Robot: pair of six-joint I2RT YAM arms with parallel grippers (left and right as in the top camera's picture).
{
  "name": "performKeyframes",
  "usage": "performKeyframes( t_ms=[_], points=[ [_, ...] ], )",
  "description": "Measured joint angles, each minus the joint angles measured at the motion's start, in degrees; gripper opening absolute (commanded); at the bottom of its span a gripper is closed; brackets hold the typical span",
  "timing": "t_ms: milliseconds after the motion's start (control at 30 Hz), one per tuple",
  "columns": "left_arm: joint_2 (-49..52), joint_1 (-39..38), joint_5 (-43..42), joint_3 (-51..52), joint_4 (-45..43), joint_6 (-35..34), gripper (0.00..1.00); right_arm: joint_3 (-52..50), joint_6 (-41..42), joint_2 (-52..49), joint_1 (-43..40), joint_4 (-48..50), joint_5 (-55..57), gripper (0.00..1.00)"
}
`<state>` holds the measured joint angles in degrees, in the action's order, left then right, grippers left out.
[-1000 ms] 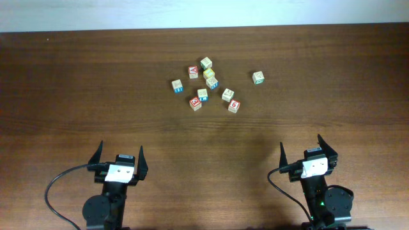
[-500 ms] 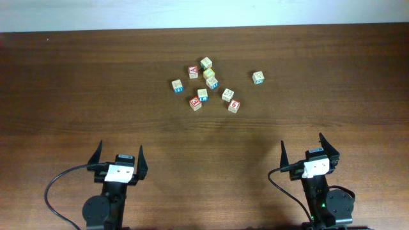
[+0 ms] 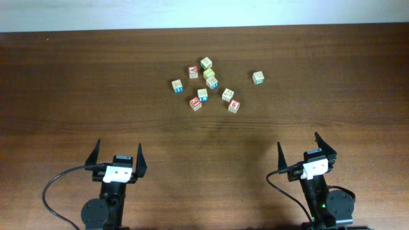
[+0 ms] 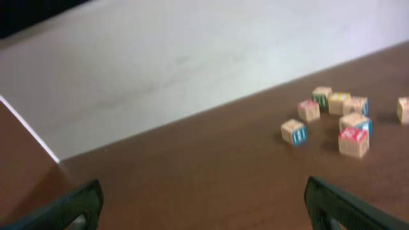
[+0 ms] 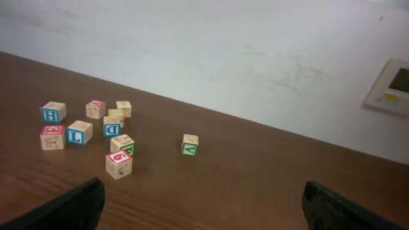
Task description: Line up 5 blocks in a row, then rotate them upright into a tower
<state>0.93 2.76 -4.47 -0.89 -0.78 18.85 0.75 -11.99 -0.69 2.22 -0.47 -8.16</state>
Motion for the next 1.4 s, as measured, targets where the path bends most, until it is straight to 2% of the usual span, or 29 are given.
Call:
performKeyframes(
  t_ms=[200, 333, 567, 733, 833, 933, 1100, 1133, 1300, 1400],
  points=[
    [3.48, 0.00, 0.00, -0.68, -2.95, -0.70, 0.99, 3.39, 0.04, -1.73, 0.00, -0.13, -1.01, 0.98],
    [8.96, 0.00, 0.02, -4.55, -2.93, -0.87, 0.99, 9.55, 0.04, -7.17, 0.00, 0.07, -1.03, 0.98],
    [25.33, 0.00, 0.00, -17.75, -2.84, -0.90, 0.99, 22.56, 0.04, -22.75, 0.00, 0.09, -3.43, 0.98],
    [37.81, 0.00, -1.38, -29.83, 0.68, -1.05, 0.99, 35.17, 0.09, -38.64, 0.00, -1.16, -9.38, 0.98],
    [46.45, 0.00, -2.62, -39.21, 7.13, -1.07, 0.99, 42.34, 0.04, -46.82, 0.00, -4.44, -13.03, 0.98],
    [56.06, 0.00, -4.11, -50.49, 17.51, -1.05, 0.99, 50.05, 0.07, -54.07, 0.00, -9.86, -16.52, 0.98],
    [70.95, 0.00, -6.56, -70.07, 33.75, -1.07, 0.99, 66.71, 0.26, -66.77, 0.00, -24.48, -21.31, 0.98],
    [75.54, 0.00, -7.15, -76.65, 38.99, -1.09, 0.99, 71.63, 0.26, -70.58, 0.00, -28.28, -22.40, 0.98],
    [87.03, 0.07, -11.08, -93.20, 52.65, -1.07, 0.99, 85.29, 0.37, -80.67, 0.00, -43.10, -24.44, 0.98],
    [91.91, 0.07, -15.04, -98.62, 56.87, -1.09, 0.99, 90.51, 0.50, -84.98, 0.00, -49.20, -24.83, 0.98]
  ],
)
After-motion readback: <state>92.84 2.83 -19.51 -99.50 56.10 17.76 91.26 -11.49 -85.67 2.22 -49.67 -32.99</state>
